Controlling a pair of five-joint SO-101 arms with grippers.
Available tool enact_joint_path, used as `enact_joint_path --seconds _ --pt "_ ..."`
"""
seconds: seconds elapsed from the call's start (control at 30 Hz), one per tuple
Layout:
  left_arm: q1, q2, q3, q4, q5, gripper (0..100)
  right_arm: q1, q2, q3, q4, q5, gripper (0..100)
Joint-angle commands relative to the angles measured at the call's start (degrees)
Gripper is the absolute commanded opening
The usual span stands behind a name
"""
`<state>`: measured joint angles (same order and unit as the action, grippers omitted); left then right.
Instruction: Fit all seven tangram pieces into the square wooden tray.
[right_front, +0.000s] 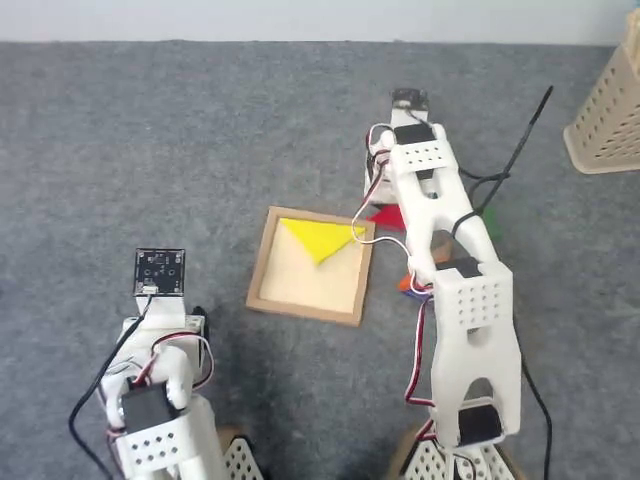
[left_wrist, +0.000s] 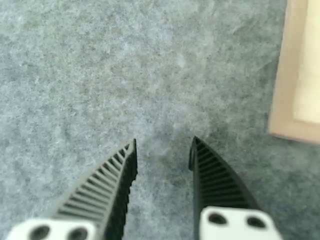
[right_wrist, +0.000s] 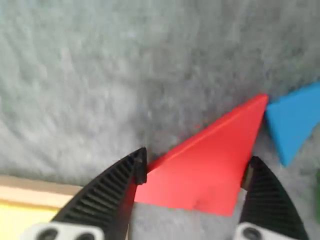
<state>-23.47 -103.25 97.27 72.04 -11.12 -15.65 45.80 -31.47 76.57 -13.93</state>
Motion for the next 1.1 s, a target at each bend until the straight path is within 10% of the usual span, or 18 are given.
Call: enact_joint_path --seconds 0.0,0.43,1.07 --pt "-0.2 -0.4 -0.7 0.2 -0.4 17 -0.1 -1.5 -2.2 5.1 4.1 25.1" --pt "-0.2 -0.4 -0.7 0.2 -0.4 17 0.0 -13.1 2.5 9.2 14.1 22.1" --pt "-0.2 -0.4 -0.7 0.2 -0.4 17 -13.4 -51.1 58.5 -13.3 20.7 15.4"
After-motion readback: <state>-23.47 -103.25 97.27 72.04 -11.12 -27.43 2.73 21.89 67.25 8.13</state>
